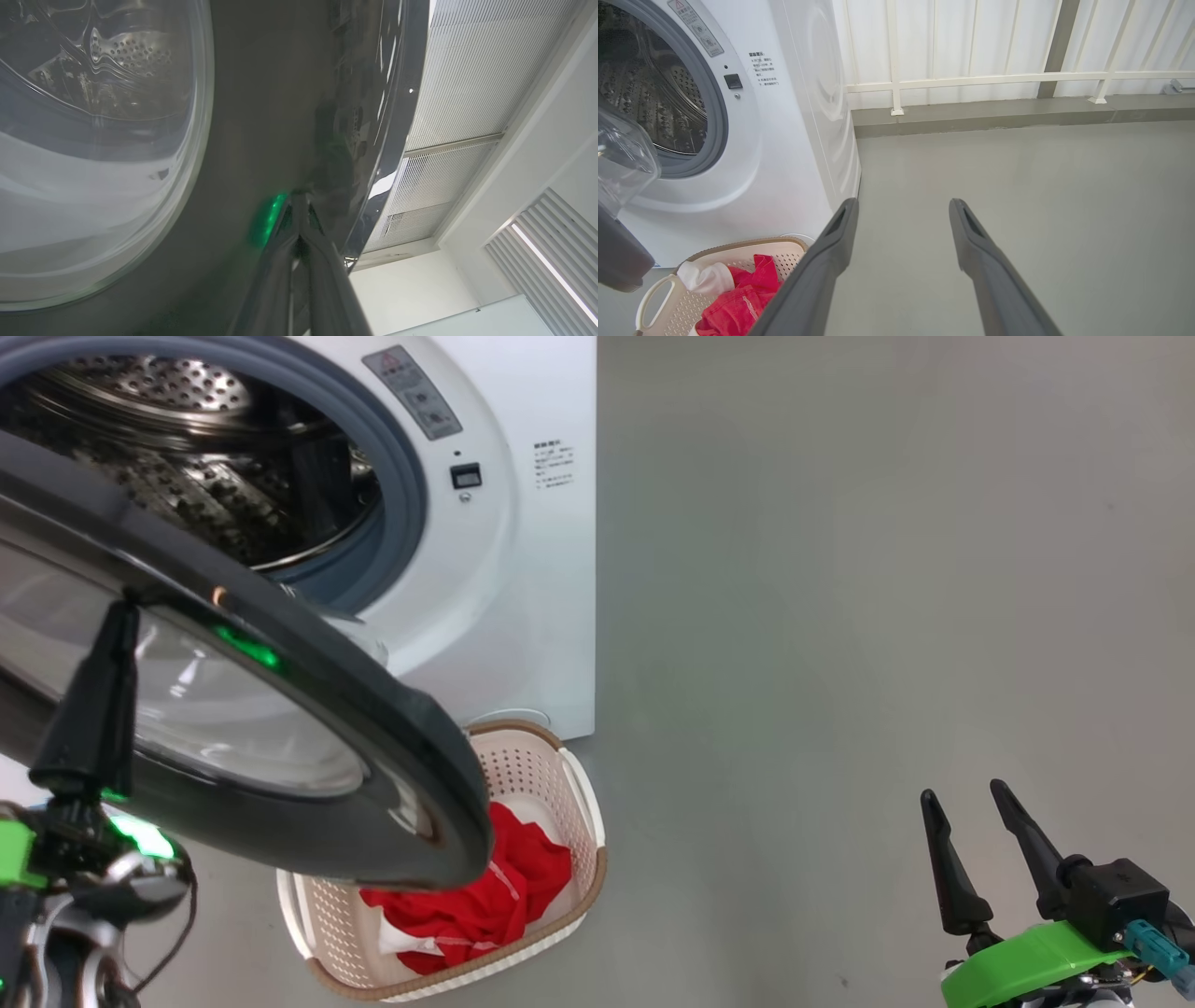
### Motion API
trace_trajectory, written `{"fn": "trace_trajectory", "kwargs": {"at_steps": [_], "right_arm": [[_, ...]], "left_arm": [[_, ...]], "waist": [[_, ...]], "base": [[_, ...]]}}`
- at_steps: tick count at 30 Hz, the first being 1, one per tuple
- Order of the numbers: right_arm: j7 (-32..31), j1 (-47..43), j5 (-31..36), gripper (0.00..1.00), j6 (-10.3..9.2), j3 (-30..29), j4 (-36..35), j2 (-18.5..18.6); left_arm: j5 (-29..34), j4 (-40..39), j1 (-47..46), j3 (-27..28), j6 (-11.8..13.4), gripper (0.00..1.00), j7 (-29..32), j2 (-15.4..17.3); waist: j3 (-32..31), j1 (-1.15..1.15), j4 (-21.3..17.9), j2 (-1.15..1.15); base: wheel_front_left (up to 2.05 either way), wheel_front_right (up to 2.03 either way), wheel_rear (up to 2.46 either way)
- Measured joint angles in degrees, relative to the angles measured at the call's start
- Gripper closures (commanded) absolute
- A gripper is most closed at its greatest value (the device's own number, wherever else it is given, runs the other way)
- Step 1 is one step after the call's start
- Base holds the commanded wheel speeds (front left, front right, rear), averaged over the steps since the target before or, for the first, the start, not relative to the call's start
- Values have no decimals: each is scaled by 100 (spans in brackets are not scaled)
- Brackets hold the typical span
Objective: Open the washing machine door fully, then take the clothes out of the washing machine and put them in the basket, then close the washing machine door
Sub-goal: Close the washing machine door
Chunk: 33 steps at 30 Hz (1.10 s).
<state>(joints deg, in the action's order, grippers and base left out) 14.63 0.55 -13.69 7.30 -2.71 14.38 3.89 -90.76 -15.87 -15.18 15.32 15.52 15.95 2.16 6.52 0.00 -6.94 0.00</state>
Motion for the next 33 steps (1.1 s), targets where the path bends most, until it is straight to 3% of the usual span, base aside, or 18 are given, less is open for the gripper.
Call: {"fn": "trace_trajectory", "kwargs": {"at_steps": [33], "right_arm": [[0, 209, -43, 0, 0, 149, 58, -8]], "left_arm": [[-30, 1483, -1248, -51, -855, 100, -443, -5]], "waist": [[261, 0, -490, 0]], "base": [[0, 0, 0]]}}
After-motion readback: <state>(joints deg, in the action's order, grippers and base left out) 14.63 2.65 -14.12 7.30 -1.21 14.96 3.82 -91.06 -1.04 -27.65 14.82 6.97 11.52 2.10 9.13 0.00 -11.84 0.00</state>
